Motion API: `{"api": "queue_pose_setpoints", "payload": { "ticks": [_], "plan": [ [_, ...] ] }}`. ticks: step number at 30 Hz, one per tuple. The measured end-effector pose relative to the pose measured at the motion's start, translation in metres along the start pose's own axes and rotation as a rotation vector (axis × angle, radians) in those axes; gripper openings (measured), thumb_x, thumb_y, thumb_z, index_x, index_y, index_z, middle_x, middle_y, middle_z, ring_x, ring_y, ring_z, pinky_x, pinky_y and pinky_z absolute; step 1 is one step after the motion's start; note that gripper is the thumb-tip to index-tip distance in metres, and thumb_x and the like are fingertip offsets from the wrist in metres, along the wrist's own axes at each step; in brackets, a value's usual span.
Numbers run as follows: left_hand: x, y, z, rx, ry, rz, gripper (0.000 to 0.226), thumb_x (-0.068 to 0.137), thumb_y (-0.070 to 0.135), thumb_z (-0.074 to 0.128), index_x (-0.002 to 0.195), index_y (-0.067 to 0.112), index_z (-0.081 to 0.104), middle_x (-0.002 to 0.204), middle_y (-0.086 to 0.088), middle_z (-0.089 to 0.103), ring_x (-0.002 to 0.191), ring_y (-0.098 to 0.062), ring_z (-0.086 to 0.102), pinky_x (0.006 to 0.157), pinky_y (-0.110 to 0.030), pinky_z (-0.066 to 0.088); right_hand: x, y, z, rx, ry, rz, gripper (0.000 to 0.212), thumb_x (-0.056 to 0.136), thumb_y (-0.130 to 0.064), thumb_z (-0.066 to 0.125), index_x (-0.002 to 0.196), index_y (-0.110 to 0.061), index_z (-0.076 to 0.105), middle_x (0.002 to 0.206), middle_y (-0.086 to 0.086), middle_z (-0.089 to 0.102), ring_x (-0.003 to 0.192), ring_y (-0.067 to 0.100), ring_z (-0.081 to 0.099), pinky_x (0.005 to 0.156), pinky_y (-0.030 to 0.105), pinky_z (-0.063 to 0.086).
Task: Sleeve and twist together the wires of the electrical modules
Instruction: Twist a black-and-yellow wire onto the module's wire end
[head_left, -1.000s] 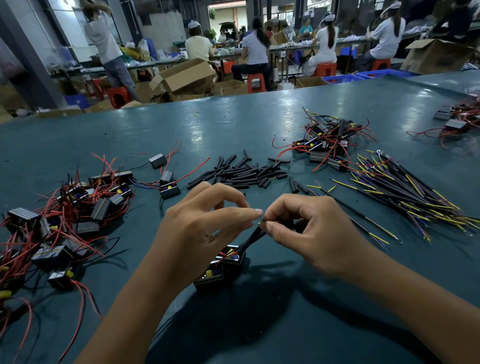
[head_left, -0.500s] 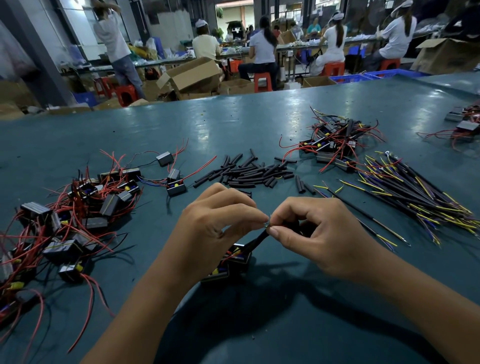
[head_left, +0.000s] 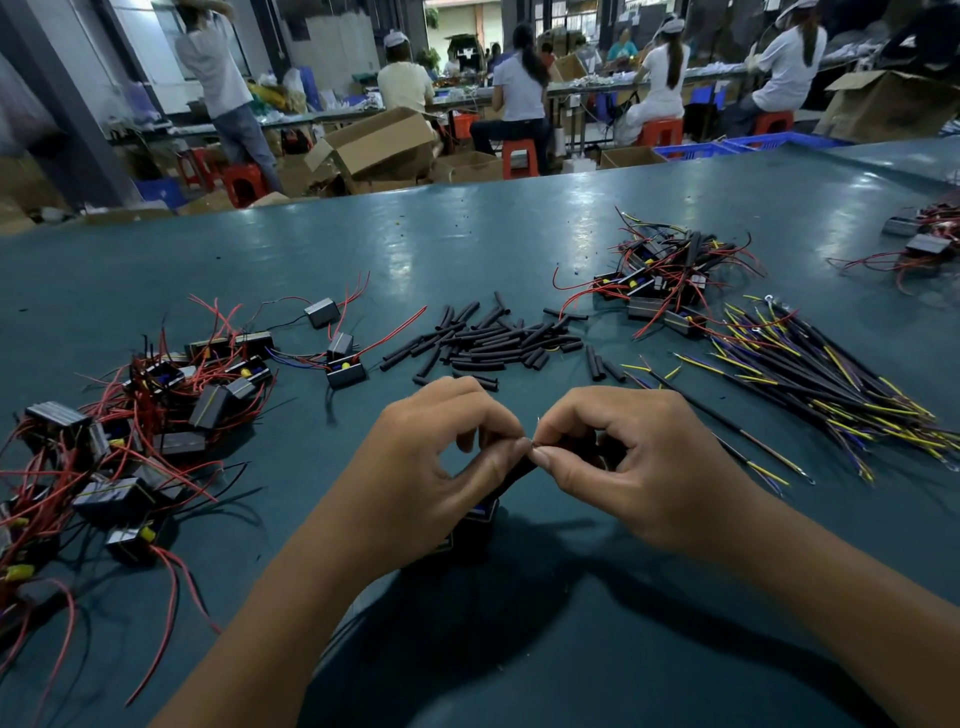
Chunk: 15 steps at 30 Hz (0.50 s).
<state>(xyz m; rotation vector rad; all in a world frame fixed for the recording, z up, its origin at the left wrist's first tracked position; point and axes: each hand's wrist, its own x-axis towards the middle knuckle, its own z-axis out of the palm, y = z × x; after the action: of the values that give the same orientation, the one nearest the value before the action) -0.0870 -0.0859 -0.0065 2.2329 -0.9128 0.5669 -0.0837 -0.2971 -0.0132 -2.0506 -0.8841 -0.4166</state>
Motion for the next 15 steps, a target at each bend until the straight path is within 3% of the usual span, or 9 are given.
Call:
{"api": "queue_pose_setpoints", "payload": {
  "ticks": [5,10,12,15],
  "plan": [
    [0.000,0.008,0.000,-0.483,-0.137,-0.435,0.015,0.088,0.021,0.069,0.078,0.011,0.069,0.065,0.004,0.057,0.059,-0.007,0.046,0.055,-0.015,0.037,0.000,-0.001,0.001,-0.097,-0.004,-0.048,0.005,0.085,-0.018,0.070,0.083,-0.014,0.068,0.071,-0.010,0.062,0.063,0.008,0.055,0.059,0.020,0.044],
    [0.004,0.013,0.002,-0.786,-0.186,-0.771,0.012,0.074,0.018,0.064,0.062,0.019,0.063,0.063,-0.007,0.036,0.056,-0.015,0.023,0.050,-0.024,0.020,-0.001,-0.001,0.004,-0.197,-0.047,-0.130,0.006,0.088,-0.019,0.067,0.086,-0.013,0.068,0.076,-0.008,0.061,0.064,0.008,0.053,0.059,0.028,0.047],
    [0.001,0.013,0.001,-0.795,-0.184,-0.758,0.015,0.081,0.017,0.072,0.068,0.015,0.065,0.060,-0.002,0.039,0.053,-0.012,0.028,0.052,-0.024,0.023,-0.001,-0.001,0.003,-0.177,-0.032,-0.104,0.006,0.087,-0.019,0.068,0.085,-0.013,0.068,0.074,-0.009,0.060,0.063,0.008,0.053,0.059,0.027,0.046],
    [-0.002,0.008,-0.005,-0.357,-0.118,-0.371,0.006,0.089,0.024,0.075,0.088,0.020,0.070,0.067,0.006,0.057,0.060,-0.007,0.050,0.058,-0.019,0.039,0.001,0.001,-0.001,-0.103,0.001,-0.043,0.005,0.085,-0.018,0.070,0.082,-0.014,0.068,0.071,-0.011,0.061,0.064,0.008,0.055,0.060,0.019,0.043]
  ]
}}
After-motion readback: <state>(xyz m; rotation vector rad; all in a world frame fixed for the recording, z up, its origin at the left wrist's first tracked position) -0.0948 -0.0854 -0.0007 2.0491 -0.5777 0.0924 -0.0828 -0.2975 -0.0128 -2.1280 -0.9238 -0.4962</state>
